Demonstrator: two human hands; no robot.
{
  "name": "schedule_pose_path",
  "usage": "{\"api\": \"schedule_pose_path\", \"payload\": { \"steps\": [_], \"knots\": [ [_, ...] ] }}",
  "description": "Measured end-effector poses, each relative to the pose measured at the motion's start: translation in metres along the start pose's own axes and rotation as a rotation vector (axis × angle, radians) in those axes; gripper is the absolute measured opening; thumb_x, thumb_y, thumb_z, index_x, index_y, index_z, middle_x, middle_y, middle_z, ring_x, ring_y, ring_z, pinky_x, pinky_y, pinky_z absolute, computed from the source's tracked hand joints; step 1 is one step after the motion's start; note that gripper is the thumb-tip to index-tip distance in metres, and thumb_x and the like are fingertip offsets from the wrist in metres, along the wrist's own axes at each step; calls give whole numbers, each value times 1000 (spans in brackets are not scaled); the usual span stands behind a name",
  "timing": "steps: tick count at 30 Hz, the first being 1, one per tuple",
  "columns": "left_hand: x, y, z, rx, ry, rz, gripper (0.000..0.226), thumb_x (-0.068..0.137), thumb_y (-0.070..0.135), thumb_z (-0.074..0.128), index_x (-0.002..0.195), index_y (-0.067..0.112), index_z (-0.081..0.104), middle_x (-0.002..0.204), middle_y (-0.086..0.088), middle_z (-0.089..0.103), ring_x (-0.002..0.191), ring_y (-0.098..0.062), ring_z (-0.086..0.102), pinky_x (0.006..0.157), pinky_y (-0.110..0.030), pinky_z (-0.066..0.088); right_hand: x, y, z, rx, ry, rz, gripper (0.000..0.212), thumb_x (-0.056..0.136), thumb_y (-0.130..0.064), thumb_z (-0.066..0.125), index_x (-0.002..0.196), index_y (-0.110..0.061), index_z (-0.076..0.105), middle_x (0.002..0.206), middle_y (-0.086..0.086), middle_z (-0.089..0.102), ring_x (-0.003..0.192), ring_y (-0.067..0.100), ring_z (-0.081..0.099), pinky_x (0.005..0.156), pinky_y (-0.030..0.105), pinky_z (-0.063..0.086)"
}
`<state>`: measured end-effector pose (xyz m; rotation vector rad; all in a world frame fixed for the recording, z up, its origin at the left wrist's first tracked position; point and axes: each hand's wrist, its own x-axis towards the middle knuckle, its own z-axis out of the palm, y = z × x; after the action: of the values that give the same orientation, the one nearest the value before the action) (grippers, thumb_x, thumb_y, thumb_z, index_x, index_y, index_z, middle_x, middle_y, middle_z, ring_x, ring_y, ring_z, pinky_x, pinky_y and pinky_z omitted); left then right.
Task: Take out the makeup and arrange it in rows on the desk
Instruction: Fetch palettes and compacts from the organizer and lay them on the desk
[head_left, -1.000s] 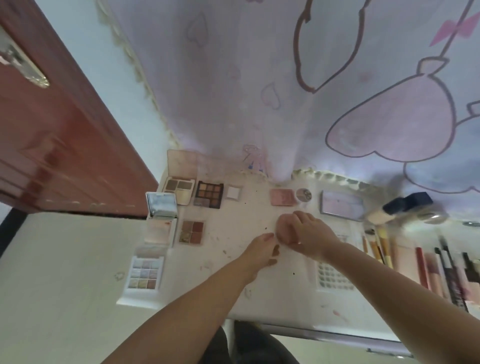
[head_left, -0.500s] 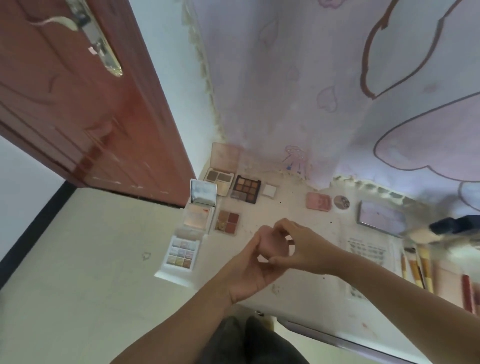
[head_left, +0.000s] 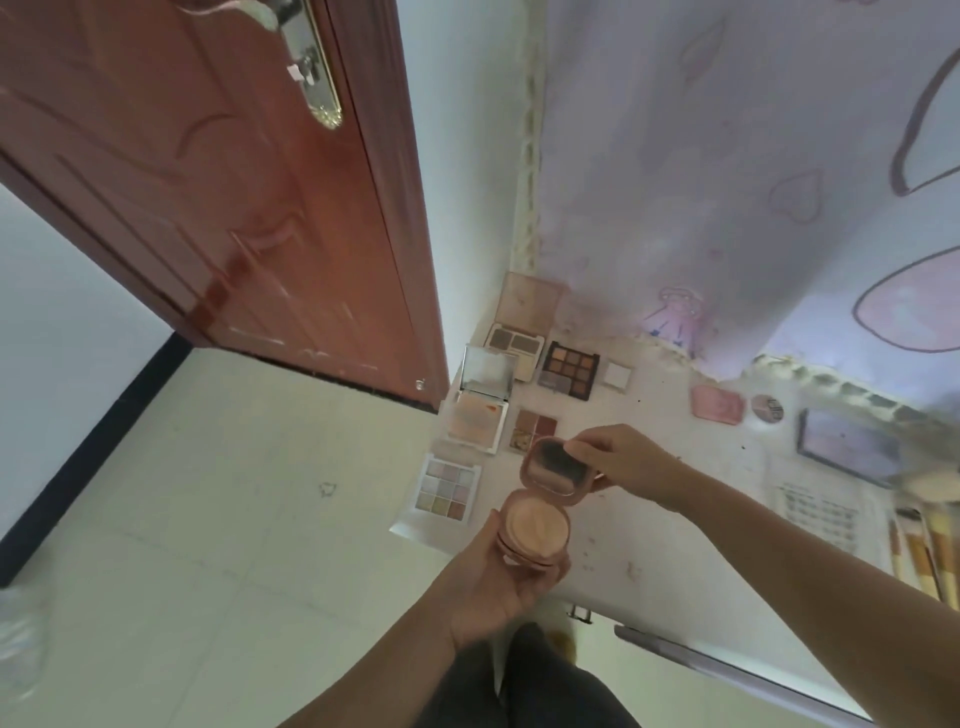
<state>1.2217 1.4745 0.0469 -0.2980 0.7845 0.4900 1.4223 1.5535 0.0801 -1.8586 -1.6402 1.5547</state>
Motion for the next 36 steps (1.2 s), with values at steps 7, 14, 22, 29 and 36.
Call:
{"api": "schedule_pose_path", "payload": {
  "steps": [7,14,22,29,36],
  "knots": [
    [3,6,-8,-49,215,159,40,91,19,60,120,-8,54,119,-29,58,108,-43,58,76,-56,53,22,-3,25,-189,78,-63,29,95,-31,51,96,-9,70,91,10,68,83,23,64,84,42,53],
    [0,7,-3,24,356,204,34,88,10,63,116,-6,55,119,-27,58,106,-41,59,91,-49,50,28,-5,35,-217,115,-101,28,96,-32,49,99,-12,69,93,8,68,83,20,62,78,33,49],
    [14,-14,21,94,439,85,12,95,8,46,92,-4,46,92,-27,56,81,-39,58,68,-45,52,11,13,8,-157,206,-105,24,96,-30,50,112,-19,64,101,-7,63,89,9,56,75,18,40],
    [86,-40,118,300,304,31,11,96,5,43,96,-2,51,95,-25,60,83,-34,59,78,-41,50,2,96,-105,-598,415,53,29,94,-24,49,120,-16,58,132,4,50,120,26,48,99,34,40],
    [157,-45,176,219,324,173,15,98,9,40,90,0,49,89,-22,55,75,-31,54,71,-37,48,33,134,-138,-982,313,-164,40,92,-25,53,130,-17,43,132,5,48,124,25,44,109,35,26]
  ]
}}
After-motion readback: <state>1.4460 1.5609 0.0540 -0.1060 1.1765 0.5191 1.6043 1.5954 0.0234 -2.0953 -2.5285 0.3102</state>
